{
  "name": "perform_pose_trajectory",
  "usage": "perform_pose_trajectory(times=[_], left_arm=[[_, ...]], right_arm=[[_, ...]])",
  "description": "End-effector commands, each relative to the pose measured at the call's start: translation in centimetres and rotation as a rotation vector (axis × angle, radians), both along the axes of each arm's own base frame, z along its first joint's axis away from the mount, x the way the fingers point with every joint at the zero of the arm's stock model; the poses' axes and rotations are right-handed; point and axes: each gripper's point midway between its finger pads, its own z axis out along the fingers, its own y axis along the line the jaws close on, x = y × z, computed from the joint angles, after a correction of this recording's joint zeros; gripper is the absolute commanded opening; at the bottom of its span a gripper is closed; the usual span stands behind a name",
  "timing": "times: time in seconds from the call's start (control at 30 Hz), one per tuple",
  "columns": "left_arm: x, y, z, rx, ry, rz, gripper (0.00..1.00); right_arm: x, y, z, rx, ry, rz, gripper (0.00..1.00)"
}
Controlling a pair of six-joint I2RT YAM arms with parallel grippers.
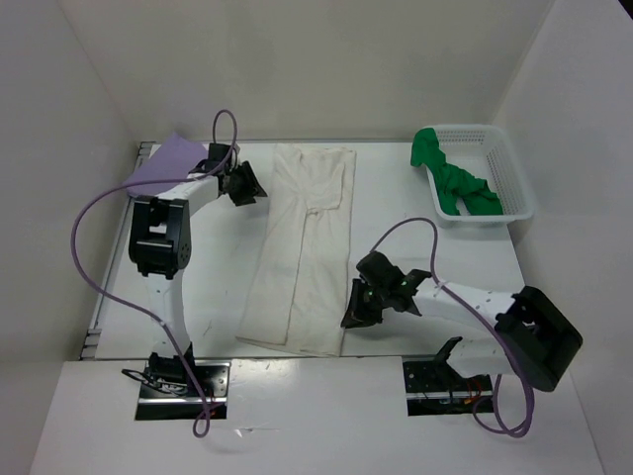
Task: Fold and stack the t-shirts
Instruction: Rotate the tshirt 90 degrees
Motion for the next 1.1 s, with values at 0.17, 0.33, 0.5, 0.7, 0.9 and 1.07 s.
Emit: perform_pose_trajectory(times=[0.17,0.33,0.5,0.7,0.9,1.07], left_arm=[[6.5,-3.2,-1.3,-0.022,-0.059,-0.022,0.44],[8.5,-5.1,-2.7,-0.046,-0.065,-0.035,0.17],[10.5,-3.8,-1.9,-0.047,-0.101,0.057,0.00],[11.3,-0.6,2.6,-0.107,-0.178,0.135,0.31],[3.2,2.2,2.4,0.015,-0.132,0.147,0.59],[-6.2,2.6,1.2,0.025,-0.008,0.122,0.55]], right_arm=[[-0.2,-1.1,1.9,0.040,0.002,-0.053,0.28],[1.2,-1.6,3.1,0.090,-0.017,-0.105,0.31],[1.6,-1.8,3.4,0.098,-0.030,-0.108,0.31],[1.9,-1.6,3.4,0.105,-0.038,-0.108,0.39],[1.2,-1.2,2.5,0.118,-0.020,-0.087,0.46],[-0.7,0.9,0.5,0.113,0.032,0.001,0.49]])
